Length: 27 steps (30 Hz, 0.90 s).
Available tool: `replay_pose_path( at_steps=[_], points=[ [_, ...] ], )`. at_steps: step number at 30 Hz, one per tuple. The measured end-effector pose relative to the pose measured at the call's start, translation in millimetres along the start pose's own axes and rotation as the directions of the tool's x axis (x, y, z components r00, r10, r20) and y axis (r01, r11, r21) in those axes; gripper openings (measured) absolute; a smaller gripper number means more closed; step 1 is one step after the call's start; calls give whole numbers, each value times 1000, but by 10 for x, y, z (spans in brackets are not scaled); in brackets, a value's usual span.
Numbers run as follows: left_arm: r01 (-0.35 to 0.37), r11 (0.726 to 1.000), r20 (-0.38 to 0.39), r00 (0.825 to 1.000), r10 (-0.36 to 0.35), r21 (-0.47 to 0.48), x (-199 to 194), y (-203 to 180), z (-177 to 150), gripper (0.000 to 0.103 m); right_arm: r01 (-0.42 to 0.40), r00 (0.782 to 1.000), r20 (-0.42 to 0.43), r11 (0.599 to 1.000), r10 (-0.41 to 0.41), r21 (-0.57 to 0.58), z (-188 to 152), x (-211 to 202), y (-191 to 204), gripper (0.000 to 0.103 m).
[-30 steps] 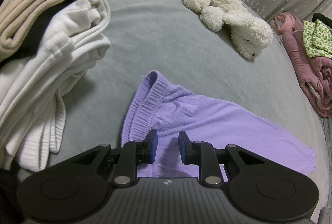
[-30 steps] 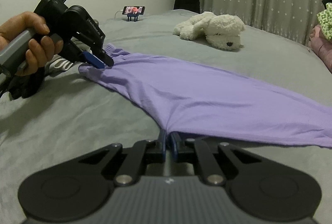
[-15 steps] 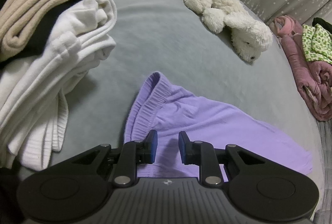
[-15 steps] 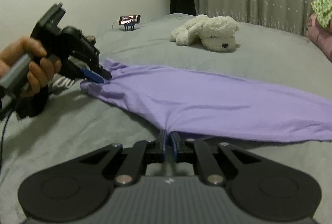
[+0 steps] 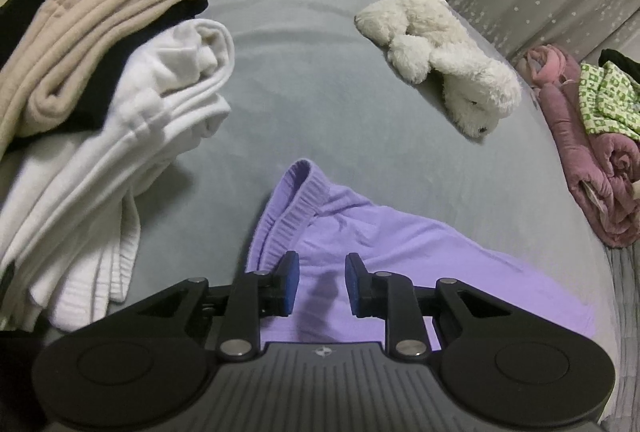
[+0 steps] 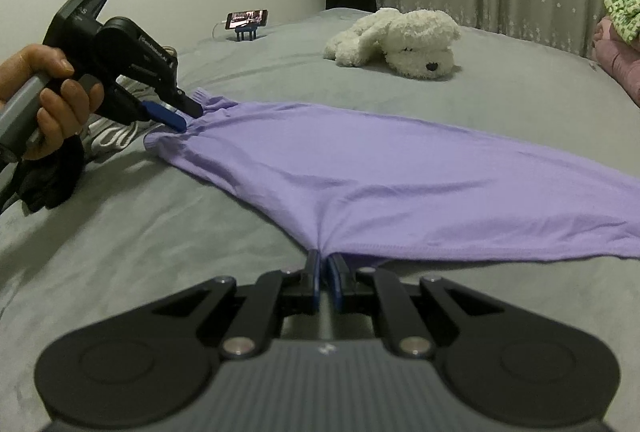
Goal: Fold clothes
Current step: 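Grasp the pants edge with the right gripper and pull it straight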
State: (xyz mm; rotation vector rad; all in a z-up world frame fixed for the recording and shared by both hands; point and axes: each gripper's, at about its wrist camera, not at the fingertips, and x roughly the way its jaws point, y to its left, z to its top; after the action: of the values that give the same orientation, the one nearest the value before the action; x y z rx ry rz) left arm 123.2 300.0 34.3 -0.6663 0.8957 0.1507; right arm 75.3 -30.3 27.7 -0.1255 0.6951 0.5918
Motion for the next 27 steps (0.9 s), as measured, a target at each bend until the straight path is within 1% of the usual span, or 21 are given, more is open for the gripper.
replay_pose_path(
  at_steps=[10, 13, 23, 27],
  points=[
    [-13, 1000, -10, 1000, 13, -8, 33, 14, -1, 23, 13, 1000, -16, 1000, -13, 14, 1, 7, -10, 7],
    [-15, 1000, -11, 1000, 14, -7, 33, 10, -5, 23, 14, 1000, -23, 1000, -14, 10, -6, -17, -13, 12],
    [-17, 1000, -15, 1000, 17, -7, 31, 6, -12, 23, 16, 999, -36, 1000, -16, 10, -34, -102, -34, 12],
    [-17, 1000, -15, 1000, 17, -8, 33, 4, -16, 23, 21, 999, -26, 1000, -21, 22, -35, -190, -60, 12]
  ],
)
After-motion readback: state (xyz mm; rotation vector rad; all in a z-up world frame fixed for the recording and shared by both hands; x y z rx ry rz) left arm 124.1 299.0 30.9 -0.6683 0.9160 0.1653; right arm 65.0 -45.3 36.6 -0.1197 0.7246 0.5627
